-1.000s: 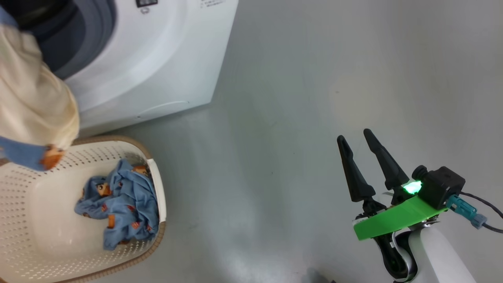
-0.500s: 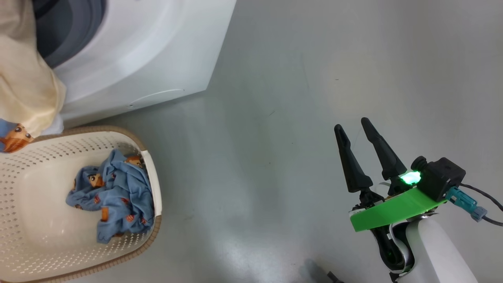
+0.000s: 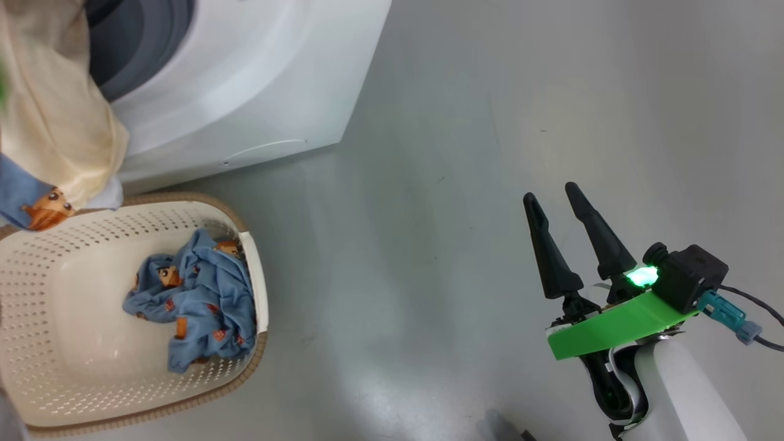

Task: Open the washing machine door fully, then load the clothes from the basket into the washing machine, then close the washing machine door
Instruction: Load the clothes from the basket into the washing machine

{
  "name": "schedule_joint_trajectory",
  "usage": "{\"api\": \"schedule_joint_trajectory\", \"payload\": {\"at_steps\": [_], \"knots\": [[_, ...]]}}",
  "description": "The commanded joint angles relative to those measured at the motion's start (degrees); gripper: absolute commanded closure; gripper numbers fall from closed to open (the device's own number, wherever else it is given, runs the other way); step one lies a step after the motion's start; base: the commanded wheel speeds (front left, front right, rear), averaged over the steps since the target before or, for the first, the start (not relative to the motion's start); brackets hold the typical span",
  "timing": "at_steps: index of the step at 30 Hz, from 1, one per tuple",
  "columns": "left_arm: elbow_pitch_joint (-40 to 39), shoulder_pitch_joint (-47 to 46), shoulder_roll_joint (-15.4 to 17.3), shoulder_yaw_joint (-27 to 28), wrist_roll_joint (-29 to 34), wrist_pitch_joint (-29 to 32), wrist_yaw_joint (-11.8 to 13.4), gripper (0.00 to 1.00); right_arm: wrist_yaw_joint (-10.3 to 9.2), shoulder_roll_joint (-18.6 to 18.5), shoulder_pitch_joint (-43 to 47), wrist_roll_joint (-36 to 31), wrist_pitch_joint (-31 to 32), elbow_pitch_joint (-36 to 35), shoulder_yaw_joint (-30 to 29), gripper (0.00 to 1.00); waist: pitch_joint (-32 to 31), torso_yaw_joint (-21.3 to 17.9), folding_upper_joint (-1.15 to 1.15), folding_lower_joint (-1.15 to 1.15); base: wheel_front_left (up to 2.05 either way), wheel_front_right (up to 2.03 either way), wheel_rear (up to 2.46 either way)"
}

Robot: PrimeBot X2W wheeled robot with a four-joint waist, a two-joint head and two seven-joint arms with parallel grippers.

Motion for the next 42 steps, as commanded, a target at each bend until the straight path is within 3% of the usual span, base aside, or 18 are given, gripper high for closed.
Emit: {"api": "schedule_joint_trajectory", "payload": {"at_steps": [1, 10, 23, 42], "knots": [[-1.84, 1.5, 2.2, 1.07, -0.39, -0.29, -0.07, 0.0, 0.09, -0.49, -0.14, 0.48, -0.27, -1.3, 0.92, 0.0, -0.29, 0.36, 0.0, 0.0, 0.0, 0.0, 0.0], [-9.13, 10.23, -1.43, 2.84, -0.64, -0.29, -0.14, 0.0, 0.09, -1.32, 0.07, 0.28, -0.27, -1.48, -0.01, 0.0, -1.53, 2.85, 0.0, 0.0, 0.0, 0.0, 0.0], [-23.39, 31.28, -6.58, 6.97, 0.59, -0.29, -0.15, 0.0, 0.09, -3.18, 2.19, 0.22, -0.27, -1.19, -1.03, 0.0, -5.82, 5.92, 0.0, 0.0, 0.0, 0.0, 0.0], [-41.87, 55.4, -12.66, 11.6, 2.54, -0.29, -0.15, 0.0, 0.09, -5.66, 5.72, 0.51, -0.27, -0.6, -0.75, 0.0, -10.48, 7.39, 0.0, 0.0, 0.0, 0.0, 0.0]]}}
